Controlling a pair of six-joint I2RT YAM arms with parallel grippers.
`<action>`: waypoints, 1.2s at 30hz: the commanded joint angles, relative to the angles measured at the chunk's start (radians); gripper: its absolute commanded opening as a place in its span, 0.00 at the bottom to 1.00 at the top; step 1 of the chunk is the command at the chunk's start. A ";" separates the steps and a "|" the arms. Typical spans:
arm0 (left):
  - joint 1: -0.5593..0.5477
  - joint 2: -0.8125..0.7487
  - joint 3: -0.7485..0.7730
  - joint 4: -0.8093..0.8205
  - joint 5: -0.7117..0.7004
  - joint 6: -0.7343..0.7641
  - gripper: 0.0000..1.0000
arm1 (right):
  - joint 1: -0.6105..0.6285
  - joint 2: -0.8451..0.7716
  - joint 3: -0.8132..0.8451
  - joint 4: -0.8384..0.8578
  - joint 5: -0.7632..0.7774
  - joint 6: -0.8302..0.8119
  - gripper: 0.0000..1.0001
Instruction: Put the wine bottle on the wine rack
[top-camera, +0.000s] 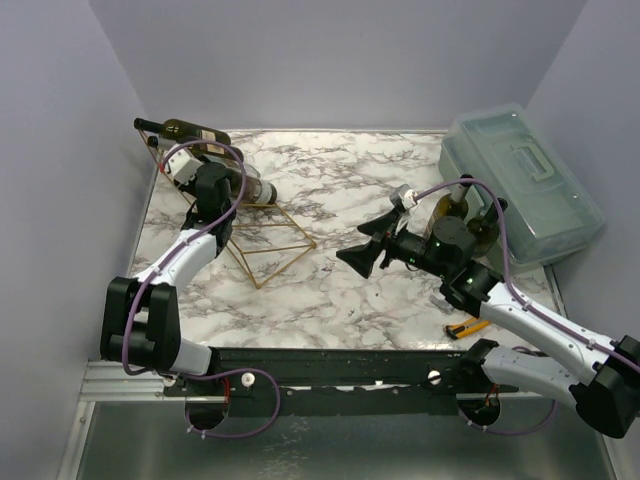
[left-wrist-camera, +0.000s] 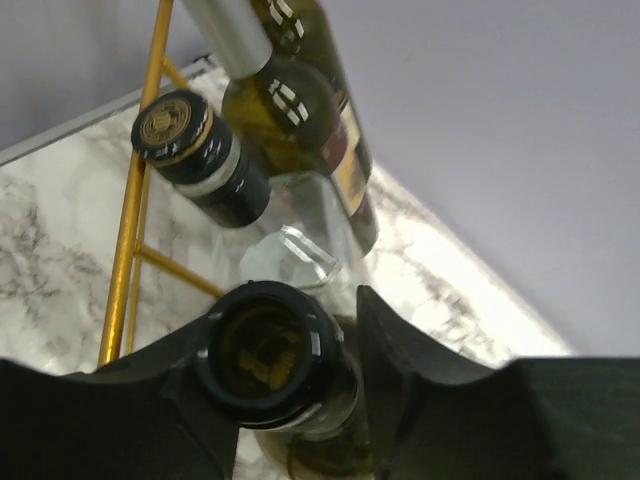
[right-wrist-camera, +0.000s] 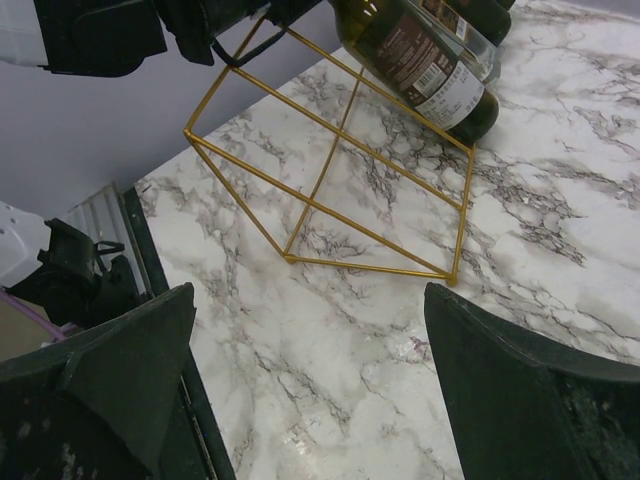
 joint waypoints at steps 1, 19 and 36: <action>-0.005 0.009 -0.001 -0.170 -0.004 0.024 0.50 | 0.008 -0.020 -0.016 0.026 -0.002 0.006 1.00; -0.005 -0.047 0.129 -0.372 -0.014 0.070 0.85 | 0.008 -0.034 -0.011 0.027 -0.032 0.016 1.00; -0.005 -0.124 0.210 -0.549 -0.100 0.163 0.95 | 0.007 -0.016 0.042 -0.042 -0.033 0.002 1.00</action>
